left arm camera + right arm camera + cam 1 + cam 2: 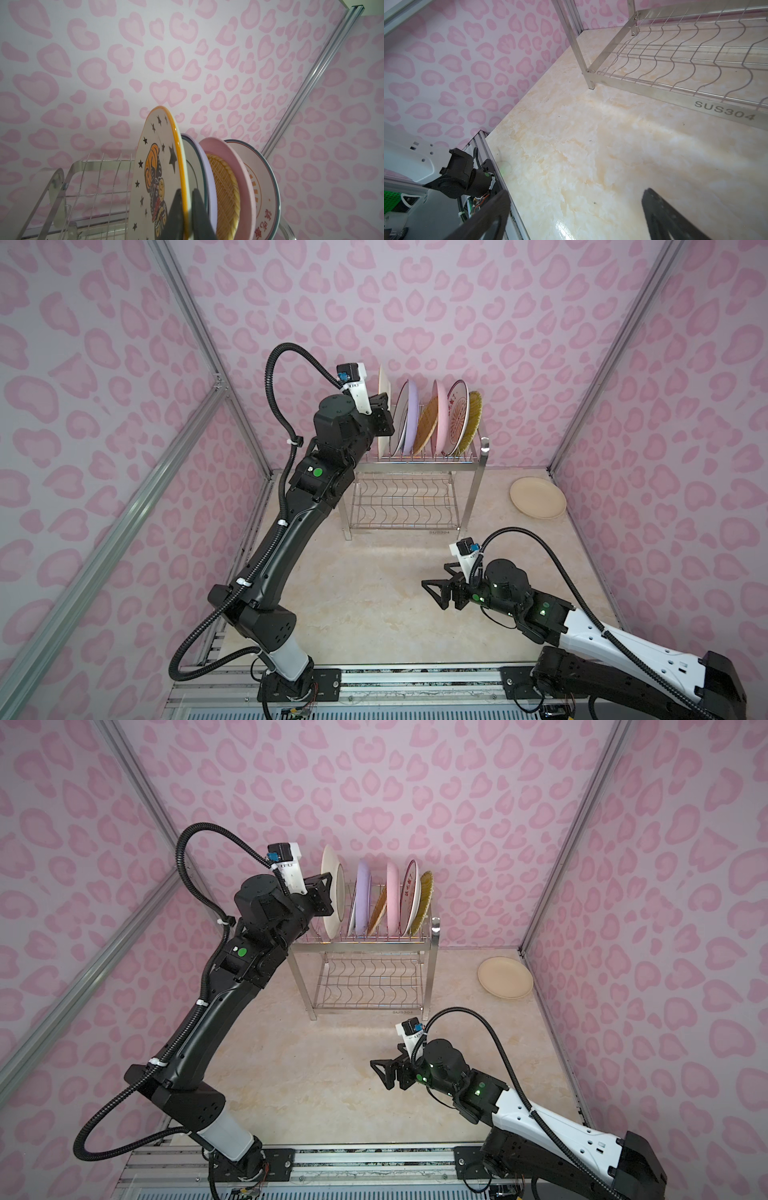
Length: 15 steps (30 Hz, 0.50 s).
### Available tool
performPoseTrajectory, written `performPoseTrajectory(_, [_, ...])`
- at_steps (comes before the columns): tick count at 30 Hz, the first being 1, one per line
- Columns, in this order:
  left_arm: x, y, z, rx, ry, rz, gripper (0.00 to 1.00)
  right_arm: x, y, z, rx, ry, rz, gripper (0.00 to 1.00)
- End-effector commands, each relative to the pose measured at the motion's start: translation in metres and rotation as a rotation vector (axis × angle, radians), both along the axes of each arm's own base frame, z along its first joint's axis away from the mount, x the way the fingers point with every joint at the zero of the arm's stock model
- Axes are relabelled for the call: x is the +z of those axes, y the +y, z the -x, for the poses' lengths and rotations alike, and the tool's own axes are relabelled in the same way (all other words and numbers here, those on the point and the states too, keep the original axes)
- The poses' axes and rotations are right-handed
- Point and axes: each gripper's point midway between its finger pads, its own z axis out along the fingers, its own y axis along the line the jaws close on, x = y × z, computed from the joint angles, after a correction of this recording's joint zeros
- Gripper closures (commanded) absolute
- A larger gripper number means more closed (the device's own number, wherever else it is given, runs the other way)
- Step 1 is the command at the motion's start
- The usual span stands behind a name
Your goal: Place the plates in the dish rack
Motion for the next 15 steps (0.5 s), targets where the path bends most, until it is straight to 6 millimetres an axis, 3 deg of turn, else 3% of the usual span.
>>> performPoseTrajectory(1, [0.038,0.004,0.002,-0.007,-0.138,0.086,0.96,0.006,0.003,-0.001,0.004,-0.014,-0.021,0.01])
performPoseTrajectory(15, [0.015,-0.002,-0.026,-0.015,-0.082,0.069,0.96,0.001,0.007,0.0,0.013,-0.004,-0.022,0.01])
